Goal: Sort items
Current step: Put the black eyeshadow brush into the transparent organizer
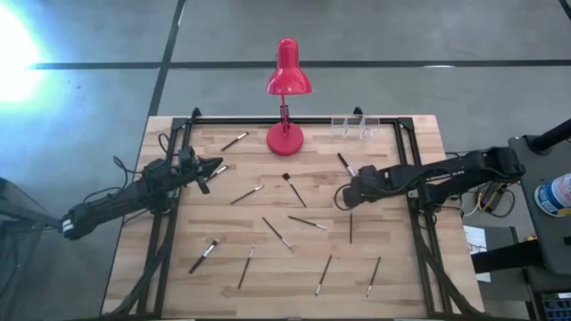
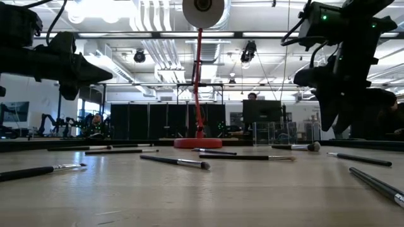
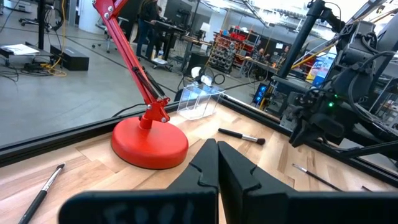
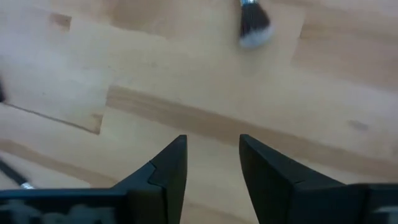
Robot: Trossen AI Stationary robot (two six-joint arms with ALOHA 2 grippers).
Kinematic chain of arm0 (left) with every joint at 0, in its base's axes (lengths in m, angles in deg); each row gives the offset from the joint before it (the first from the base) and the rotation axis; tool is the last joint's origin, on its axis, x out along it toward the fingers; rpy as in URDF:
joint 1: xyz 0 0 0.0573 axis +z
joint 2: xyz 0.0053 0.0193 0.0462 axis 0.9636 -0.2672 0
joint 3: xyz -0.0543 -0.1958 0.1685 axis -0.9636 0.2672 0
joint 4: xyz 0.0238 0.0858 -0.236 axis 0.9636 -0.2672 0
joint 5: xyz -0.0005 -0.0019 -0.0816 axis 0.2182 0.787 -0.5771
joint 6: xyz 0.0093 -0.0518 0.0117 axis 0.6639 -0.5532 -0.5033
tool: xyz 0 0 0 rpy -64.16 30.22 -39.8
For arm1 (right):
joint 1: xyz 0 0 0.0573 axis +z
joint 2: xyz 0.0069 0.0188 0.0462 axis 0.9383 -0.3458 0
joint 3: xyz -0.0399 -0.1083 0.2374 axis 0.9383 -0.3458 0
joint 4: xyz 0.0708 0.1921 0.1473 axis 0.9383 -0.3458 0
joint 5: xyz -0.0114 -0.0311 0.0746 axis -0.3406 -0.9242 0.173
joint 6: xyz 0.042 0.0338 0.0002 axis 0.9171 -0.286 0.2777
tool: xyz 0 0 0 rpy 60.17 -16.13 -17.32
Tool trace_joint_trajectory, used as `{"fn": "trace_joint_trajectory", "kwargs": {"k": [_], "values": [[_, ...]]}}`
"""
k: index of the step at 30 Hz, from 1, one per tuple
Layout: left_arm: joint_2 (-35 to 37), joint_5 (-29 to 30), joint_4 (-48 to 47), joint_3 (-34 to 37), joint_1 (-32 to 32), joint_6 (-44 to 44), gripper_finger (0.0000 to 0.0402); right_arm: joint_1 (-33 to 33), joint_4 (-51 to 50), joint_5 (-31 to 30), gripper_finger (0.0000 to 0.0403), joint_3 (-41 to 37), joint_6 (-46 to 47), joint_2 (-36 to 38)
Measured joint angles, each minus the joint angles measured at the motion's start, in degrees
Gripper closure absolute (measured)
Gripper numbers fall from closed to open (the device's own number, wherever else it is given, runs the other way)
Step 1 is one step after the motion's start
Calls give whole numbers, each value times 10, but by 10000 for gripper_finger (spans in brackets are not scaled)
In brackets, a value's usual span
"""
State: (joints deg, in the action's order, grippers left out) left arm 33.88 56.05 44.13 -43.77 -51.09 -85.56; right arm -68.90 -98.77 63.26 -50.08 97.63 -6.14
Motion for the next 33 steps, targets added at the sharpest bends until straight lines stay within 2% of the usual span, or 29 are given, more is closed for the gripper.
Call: {"fn": "trace_joint_trajectory", "kwargs": {"k": [10,19,33], "values": [[0,0,-2,0,0,0,401,19,38,61,264,4,66,-49],[0,-1,-3,0,0,0,401,23,90,61,284,4,89,-102],[0,-1,-4,0,0,0,401,23,52,46,296,49,84,-183]]}}
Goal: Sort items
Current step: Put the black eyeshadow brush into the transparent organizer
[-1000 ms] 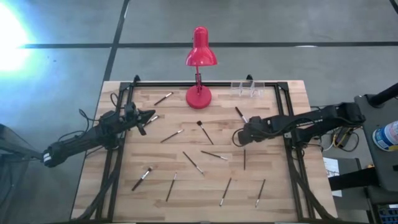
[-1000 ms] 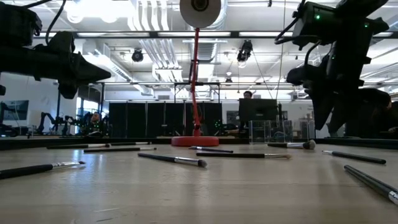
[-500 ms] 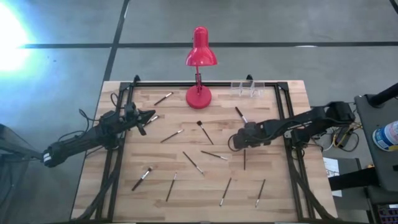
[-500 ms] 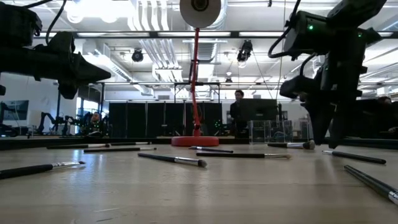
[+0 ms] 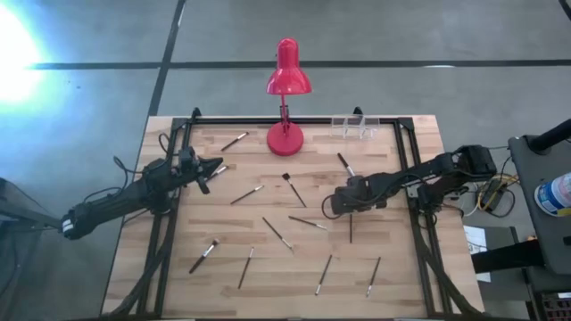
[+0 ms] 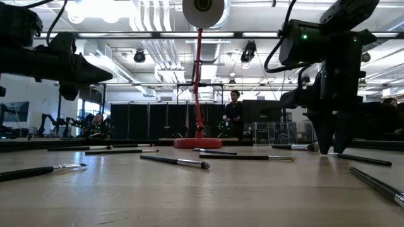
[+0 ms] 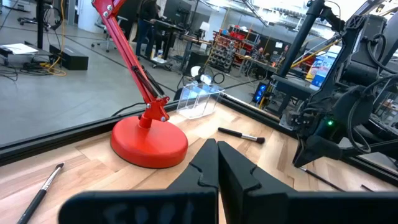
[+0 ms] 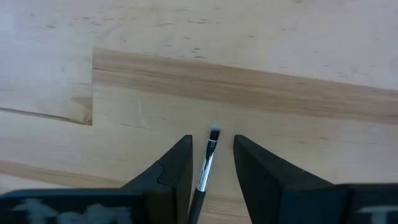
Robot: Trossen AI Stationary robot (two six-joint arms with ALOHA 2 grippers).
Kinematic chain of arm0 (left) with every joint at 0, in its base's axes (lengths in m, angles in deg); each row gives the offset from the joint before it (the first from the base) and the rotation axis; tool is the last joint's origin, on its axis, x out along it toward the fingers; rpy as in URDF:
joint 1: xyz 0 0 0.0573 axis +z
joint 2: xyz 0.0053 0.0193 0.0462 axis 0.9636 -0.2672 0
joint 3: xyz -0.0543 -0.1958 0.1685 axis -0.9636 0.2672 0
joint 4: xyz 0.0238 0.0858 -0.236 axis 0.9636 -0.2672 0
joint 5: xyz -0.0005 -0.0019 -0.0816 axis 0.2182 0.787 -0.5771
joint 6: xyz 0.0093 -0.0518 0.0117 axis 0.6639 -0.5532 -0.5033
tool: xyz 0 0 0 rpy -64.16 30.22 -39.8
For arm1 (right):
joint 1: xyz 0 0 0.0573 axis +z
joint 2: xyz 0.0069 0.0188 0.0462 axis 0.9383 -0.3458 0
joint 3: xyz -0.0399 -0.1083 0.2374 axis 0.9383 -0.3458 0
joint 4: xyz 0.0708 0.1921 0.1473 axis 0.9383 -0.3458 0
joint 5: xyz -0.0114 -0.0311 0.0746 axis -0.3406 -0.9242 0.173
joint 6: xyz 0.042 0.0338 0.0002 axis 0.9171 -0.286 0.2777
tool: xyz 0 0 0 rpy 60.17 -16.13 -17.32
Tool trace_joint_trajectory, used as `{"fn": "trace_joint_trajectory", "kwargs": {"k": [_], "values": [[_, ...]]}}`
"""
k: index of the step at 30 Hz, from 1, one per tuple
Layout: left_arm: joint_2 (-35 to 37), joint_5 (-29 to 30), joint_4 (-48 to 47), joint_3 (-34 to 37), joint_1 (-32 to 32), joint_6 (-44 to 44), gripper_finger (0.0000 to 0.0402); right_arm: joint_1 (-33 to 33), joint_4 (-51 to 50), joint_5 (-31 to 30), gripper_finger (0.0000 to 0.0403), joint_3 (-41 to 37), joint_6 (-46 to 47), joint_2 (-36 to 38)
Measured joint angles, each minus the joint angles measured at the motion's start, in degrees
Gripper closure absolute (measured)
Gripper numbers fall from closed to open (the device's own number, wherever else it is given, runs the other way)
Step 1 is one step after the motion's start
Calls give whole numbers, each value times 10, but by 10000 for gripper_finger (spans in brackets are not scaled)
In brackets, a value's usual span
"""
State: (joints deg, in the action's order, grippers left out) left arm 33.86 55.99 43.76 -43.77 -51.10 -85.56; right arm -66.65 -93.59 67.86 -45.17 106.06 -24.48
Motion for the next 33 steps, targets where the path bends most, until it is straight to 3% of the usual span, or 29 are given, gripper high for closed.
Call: {"fn": "trace_joint_trajectory", "kwargs": {"k": [14,22,33], "values": [[0,0,0,0,0,0,401,-1,-50,-23,380,66,-72,-51],[0,0,0,0,0,0,401,-2,-33,-63,394,66,-118,-49],[0,0,0,0,0,0,401,-6,-26,-180,394,67,-215,48]]}}
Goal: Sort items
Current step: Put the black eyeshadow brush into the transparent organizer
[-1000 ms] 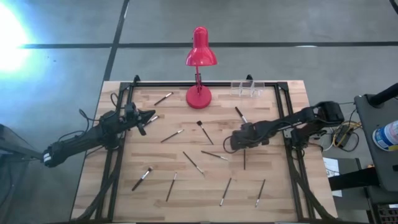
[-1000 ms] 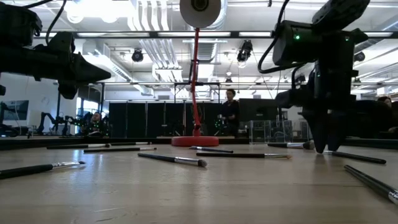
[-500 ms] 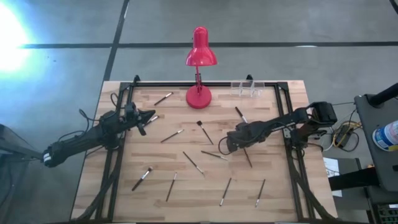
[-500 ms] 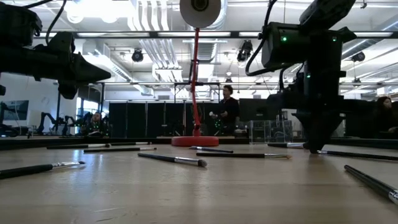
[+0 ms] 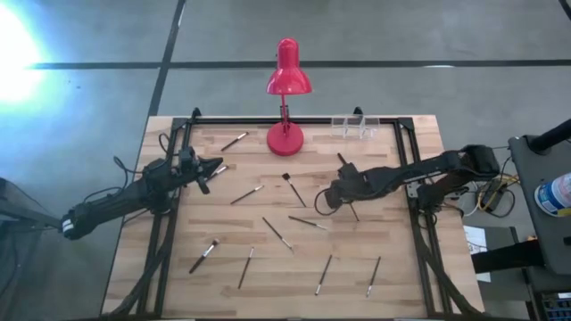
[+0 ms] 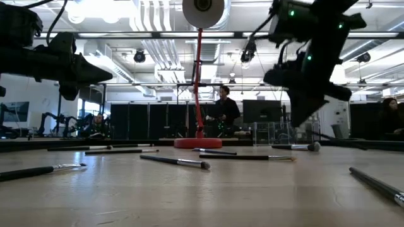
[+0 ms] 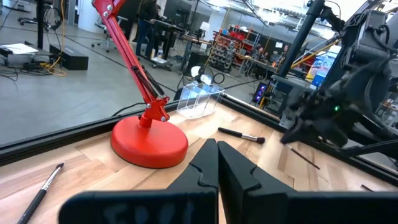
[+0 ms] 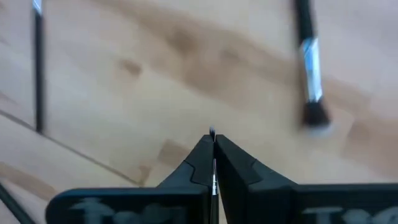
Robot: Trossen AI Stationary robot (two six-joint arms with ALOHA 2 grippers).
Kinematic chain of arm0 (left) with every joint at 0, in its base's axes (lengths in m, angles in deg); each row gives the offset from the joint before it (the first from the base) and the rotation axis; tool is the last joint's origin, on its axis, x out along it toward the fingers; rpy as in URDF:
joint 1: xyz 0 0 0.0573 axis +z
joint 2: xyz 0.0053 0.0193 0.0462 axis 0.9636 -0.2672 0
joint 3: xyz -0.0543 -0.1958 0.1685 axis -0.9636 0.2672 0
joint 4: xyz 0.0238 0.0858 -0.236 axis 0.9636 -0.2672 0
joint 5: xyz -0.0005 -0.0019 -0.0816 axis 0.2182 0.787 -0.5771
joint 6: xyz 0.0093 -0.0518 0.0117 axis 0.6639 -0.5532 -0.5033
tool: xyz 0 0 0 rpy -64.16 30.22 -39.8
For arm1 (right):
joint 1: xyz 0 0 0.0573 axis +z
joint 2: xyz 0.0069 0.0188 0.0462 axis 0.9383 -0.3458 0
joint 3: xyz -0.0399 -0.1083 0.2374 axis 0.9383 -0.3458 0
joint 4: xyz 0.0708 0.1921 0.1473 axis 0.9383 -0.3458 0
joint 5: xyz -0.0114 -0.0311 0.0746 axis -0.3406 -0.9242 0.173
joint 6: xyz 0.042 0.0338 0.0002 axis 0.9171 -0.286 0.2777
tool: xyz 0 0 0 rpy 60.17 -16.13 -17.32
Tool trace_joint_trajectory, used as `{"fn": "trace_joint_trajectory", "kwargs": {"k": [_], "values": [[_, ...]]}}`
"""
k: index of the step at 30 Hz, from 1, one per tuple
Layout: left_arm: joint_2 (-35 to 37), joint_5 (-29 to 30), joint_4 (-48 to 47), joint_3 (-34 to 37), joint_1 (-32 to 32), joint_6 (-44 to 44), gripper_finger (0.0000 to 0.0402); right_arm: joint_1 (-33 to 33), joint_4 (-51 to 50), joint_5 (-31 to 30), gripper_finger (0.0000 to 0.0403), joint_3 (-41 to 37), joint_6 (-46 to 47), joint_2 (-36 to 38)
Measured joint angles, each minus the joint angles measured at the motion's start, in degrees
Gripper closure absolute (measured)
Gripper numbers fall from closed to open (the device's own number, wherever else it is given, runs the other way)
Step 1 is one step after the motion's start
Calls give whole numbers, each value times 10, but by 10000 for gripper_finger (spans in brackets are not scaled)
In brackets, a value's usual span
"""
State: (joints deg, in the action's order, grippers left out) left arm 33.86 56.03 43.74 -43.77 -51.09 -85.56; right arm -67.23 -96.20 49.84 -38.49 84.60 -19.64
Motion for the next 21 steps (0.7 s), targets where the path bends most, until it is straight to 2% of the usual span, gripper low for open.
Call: {"fn": "trace_joint_trajectory", "kwargs": {"k": [8,13,17,21], "values": [[0,0,0,0,0,0,401,-34,0,-154,394,0,-84,86],[0,0,0,0,0,0,401,-89,41,-232,394,-5,-198,121],[0,0,0,0,0,0,401,-155,164,-220,394,-19,-356,140],[0,0,0,0,0,0,401,-234,297,-140,394,-27,-498,141]]}}
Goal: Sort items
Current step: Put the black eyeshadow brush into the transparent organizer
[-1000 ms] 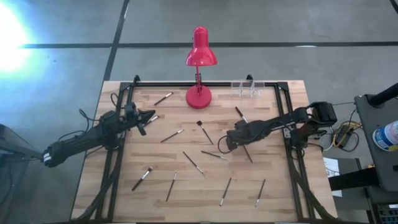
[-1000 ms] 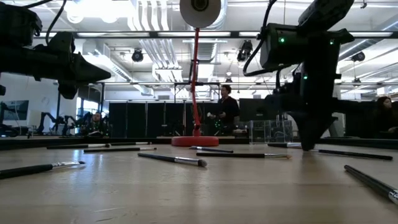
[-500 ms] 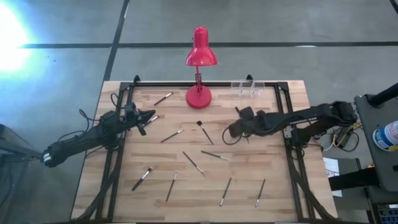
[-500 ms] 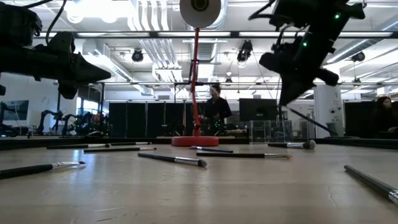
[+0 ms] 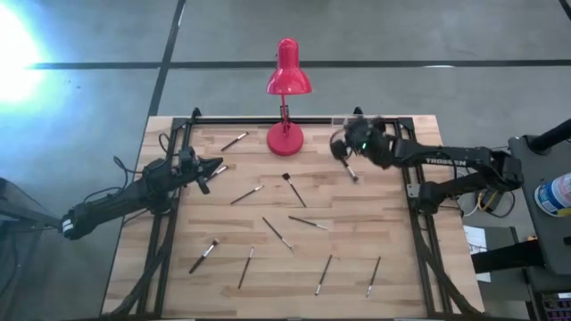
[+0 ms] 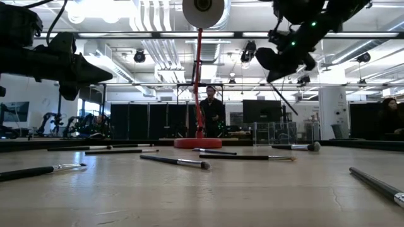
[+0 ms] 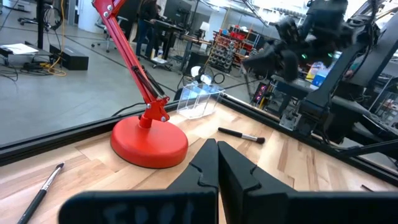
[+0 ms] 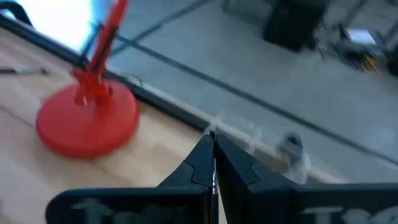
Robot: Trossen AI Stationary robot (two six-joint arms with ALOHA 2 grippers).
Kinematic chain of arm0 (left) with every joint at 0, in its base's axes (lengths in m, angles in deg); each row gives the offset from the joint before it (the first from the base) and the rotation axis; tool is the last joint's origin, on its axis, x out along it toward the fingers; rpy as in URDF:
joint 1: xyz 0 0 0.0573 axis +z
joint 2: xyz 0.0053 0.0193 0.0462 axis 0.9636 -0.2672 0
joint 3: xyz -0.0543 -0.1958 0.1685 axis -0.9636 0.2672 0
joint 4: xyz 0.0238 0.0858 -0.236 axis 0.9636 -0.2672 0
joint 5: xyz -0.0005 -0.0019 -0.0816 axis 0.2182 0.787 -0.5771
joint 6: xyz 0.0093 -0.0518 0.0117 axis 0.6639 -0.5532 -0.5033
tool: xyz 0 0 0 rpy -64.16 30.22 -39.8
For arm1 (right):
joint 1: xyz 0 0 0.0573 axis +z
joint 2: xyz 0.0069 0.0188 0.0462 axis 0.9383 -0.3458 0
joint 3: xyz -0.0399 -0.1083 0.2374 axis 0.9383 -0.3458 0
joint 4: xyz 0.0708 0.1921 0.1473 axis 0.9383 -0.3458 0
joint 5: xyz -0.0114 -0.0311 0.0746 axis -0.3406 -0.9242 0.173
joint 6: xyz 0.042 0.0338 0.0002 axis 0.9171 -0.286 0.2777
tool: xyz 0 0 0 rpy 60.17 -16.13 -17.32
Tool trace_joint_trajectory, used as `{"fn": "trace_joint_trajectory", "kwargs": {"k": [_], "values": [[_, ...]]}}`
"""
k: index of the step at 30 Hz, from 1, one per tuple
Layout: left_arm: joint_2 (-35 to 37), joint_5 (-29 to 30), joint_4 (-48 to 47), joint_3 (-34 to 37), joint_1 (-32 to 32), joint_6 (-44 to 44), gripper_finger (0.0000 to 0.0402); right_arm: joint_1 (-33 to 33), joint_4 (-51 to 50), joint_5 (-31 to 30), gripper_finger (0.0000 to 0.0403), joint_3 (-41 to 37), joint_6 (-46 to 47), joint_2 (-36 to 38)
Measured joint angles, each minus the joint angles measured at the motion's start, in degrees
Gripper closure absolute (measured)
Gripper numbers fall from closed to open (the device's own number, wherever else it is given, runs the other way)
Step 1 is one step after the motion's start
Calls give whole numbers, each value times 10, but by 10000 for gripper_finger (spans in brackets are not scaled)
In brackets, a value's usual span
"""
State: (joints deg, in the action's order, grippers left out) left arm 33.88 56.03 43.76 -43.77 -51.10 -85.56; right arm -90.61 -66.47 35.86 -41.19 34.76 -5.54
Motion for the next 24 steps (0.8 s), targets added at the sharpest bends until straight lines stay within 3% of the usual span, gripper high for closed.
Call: {"fn": "trace_joint_trajectory", "kwargs": {"k": [6,10,16,24], "values": [[0,0,0,0,0,0,401,-111,172,109,394,-1,-109,-33],[0,0,0,0,0,0,401,-168,239,141,394,-1,-145,-73],[0,0,0,0,0,0,401,-227,251,155,394,-1,-147,-93],[0,0,0,0,0,0,401,-257,270,173,394,-26,-135,-110]]}}
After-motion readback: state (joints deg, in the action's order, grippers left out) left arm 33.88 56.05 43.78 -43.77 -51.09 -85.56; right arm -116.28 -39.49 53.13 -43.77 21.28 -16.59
